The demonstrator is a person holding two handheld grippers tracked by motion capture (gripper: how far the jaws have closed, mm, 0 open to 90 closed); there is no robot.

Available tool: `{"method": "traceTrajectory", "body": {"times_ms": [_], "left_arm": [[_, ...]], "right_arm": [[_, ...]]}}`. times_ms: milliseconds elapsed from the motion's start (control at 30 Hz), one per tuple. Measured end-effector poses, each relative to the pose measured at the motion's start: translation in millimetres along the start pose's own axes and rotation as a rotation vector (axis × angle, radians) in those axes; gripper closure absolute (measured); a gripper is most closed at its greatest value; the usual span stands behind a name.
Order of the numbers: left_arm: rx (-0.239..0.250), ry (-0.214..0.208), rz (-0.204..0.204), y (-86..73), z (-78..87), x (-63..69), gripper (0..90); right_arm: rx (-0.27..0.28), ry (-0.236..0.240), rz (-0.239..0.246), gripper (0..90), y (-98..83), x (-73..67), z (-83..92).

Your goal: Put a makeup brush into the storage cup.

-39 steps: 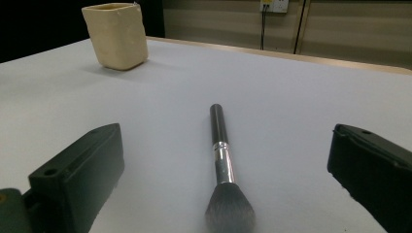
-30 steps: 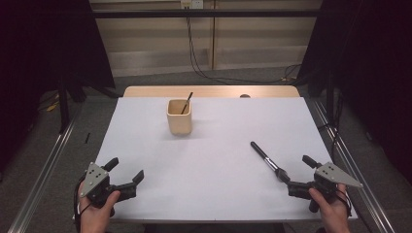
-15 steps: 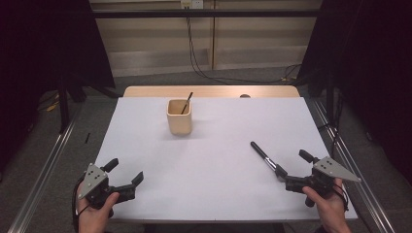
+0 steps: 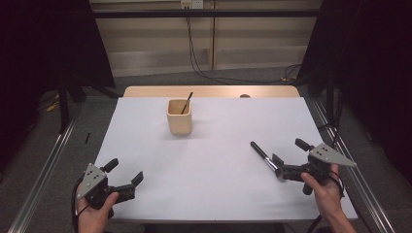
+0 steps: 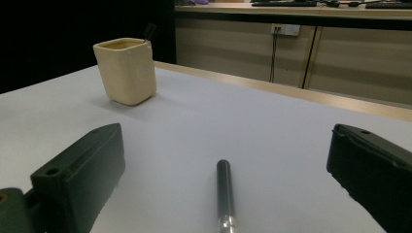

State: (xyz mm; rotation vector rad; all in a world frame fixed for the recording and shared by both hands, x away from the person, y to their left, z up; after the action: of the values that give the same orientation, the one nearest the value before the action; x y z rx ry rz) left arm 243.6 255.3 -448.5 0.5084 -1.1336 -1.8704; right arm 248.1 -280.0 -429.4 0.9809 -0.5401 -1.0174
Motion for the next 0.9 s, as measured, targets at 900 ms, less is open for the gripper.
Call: {"method": "traceTrajectory", "body": {"times_ms": [900], "left_arm": [[0.007, 0.02, -0.055, 1.1, 3.2, 2.2, 3.0]], "right_arm": [[-0.097, 0.019, -0.025, 0.0, 52.4, 13.7, -53.4]]}}
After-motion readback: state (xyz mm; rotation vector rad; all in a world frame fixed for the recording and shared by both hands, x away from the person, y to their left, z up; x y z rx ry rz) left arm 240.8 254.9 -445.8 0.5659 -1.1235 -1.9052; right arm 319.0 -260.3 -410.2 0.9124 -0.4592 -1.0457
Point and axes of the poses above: each handheld gripper's, and its own axes: z roughly backward along the jaws, y roughly out of its top, x roughly to its right, the point moved 2 cm from there along -z, roughly forward along the jaws, and after that the axes turned 15 degrees about -x, right-handed, at the moved point
